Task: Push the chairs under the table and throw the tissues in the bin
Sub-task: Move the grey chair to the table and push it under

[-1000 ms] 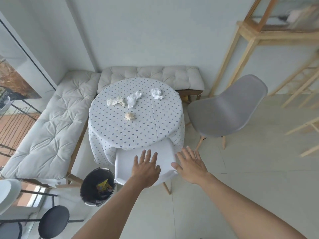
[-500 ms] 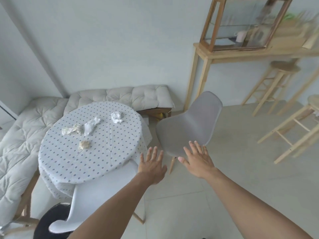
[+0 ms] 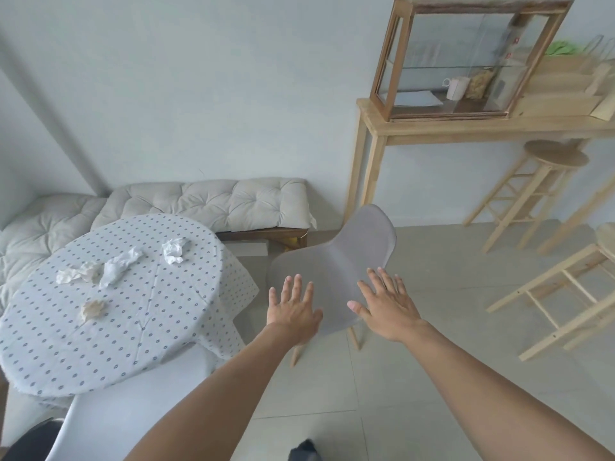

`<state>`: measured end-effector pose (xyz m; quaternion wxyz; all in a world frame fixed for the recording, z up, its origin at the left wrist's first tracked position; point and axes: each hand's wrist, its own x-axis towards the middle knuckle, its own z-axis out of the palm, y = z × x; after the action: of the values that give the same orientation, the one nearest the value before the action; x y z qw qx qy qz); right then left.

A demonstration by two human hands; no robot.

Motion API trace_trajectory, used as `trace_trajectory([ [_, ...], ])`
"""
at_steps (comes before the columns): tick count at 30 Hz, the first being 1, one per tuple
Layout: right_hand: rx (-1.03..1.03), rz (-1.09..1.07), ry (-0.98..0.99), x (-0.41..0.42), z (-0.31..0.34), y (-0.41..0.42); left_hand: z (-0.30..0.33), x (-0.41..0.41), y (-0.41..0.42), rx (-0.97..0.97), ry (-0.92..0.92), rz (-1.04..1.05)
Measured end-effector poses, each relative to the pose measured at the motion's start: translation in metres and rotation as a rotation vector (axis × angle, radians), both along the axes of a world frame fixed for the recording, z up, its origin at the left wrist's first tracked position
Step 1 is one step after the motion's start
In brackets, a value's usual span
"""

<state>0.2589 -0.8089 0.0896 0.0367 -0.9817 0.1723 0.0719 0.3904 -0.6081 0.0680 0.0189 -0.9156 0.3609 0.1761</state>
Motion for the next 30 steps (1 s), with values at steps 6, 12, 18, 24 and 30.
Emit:
trace_trajectory([
  [6,-0.028,0.066,0.007,0.060,0.000,-0.079,-0.021,0.051,-0.078,-0.009,0.001,0.060],
  [12,-0.021,0.158,0.069,0.145,-0.007,-0.156,-0.038,0.124,-0.152,-0.025,0.046,0.153],
  [18,-0.014,0.254,0.108,0.229,-0.018,-0.216,-0.048,0.180,-0.203,0.012,0.068,0.243],
  [24,0.025,0.425,0.138,0.303,-0.041,-0.260,-0.059,0.219,-0.233,0.013,0.070,0.398],
  [30,-0.004,0.710,0.157,0.377,-0.067,-0.295,-0.069,0.230,-0.260,0.012,0.095,0.663],
])
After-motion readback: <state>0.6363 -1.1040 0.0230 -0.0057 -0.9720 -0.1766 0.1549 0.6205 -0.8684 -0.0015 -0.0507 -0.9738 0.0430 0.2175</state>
